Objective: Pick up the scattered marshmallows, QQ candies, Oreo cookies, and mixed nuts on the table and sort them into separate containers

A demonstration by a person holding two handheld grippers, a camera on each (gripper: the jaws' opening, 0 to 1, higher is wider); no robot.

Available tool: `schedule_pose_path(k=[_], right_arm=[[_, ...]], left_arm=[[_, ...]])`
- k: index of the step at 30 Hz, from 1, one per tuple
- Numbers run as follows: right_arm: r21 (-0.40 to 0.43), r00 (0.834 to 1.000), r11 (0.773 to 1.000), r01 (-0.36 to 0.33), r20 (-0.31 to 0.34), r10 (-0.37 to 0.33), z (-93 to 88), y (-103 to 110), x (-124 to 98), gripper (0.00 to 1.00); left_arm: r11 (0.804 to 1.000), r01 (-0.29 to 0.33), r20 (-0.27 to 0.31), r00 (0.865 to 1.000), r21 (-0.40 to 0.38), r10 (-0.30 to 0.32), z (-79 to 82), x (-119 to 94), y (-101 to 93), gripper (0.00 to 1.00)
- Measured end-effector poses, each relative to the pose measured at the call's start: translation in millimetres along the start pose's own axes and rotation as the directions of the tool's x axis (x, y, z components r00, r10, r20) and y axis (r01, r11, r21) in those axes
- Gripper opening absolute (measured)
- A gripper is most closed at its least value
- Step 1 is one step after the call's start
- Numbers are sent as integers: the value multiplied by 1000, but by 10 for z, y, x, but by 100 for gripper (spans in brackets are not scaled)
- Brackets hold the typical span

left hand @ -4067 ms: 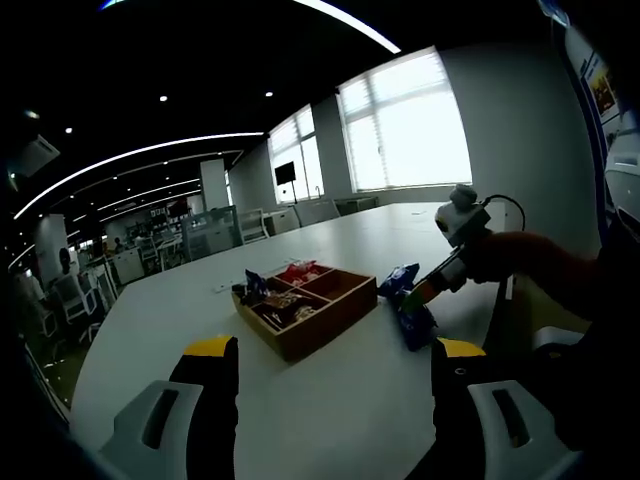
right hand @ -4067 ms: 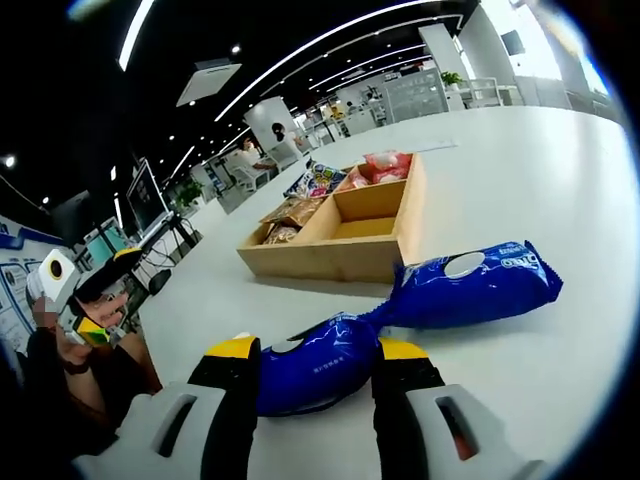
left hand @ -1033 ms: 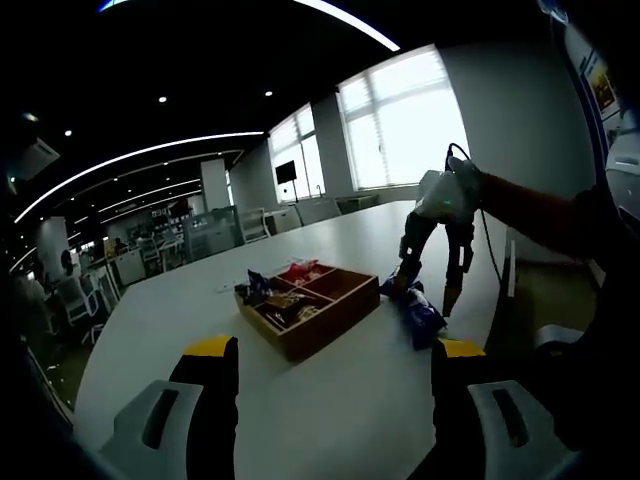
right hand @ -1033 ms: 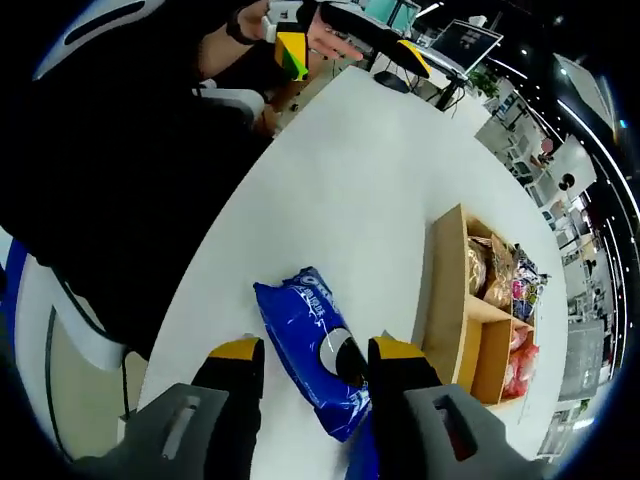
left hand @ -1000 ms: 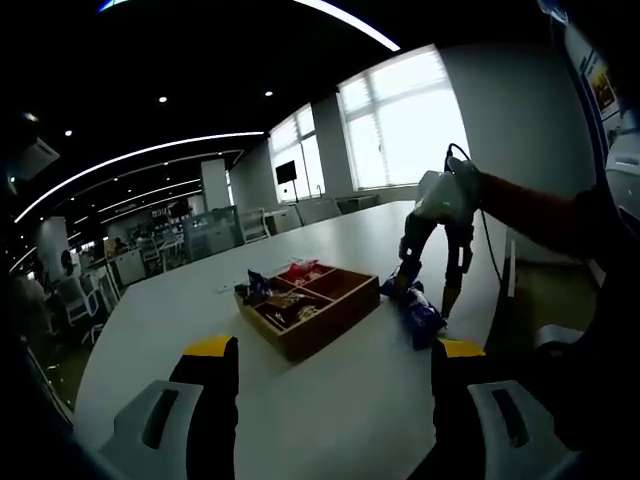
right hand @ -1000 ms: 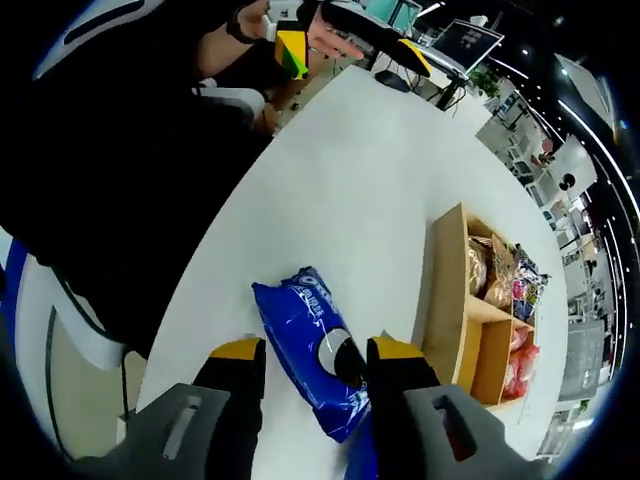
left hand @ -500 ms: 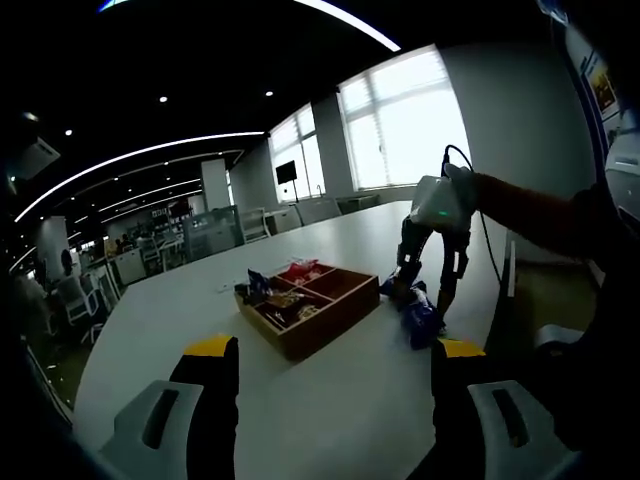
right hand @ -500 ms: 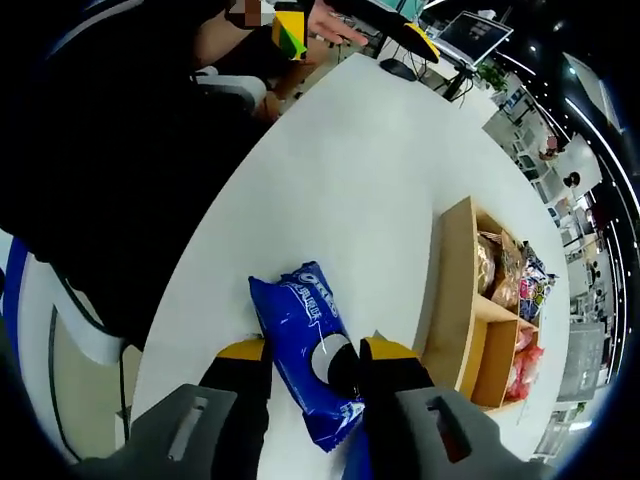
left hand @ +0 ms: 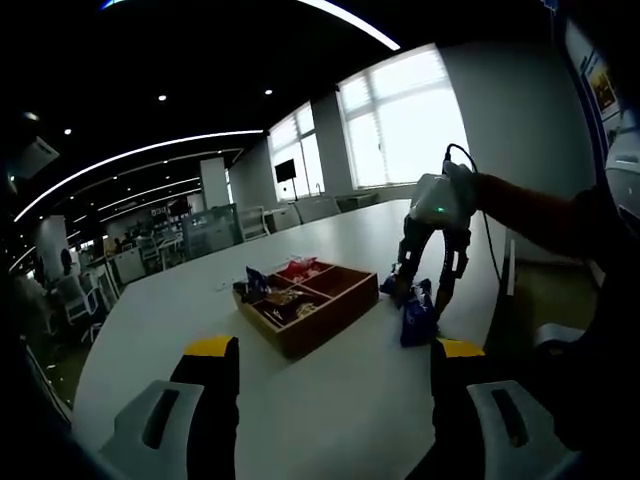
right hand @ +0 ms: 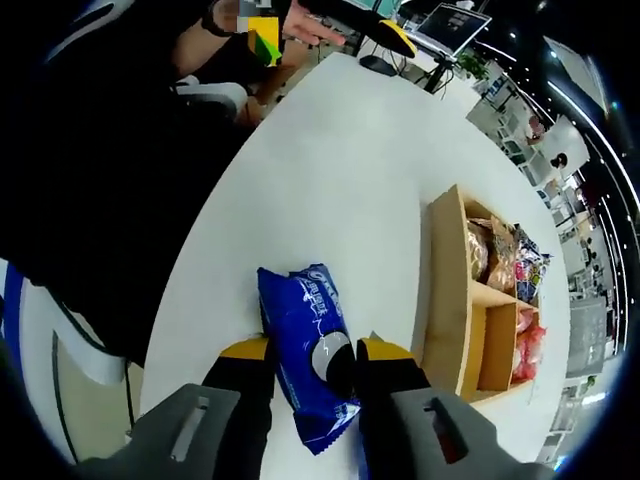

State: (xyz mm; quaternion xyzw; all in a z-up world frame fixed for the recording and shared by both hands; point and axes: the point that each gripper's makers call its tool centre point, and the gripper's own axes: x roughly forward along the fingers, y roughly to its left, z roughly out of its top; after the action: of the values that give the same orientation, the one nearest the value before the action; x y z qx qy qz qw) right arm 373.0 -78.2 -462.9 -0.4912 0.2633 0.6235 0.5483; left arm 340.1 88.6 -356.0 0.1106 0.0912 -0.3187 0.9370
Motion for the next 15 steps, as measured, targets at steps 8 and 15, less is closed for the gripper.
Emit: schedule_pose_path(k=[8,15], right_arm=[[13,999,1000,14,36,-15,6,22,-6,27],[59,996,997,54,70,-58,-4,2,-27,26]], left_arm=[[1000,-5,2,1000,-1,5,9,-16,12,82],[1000,-5,4,1000,4,5,28,-33,16,82]])
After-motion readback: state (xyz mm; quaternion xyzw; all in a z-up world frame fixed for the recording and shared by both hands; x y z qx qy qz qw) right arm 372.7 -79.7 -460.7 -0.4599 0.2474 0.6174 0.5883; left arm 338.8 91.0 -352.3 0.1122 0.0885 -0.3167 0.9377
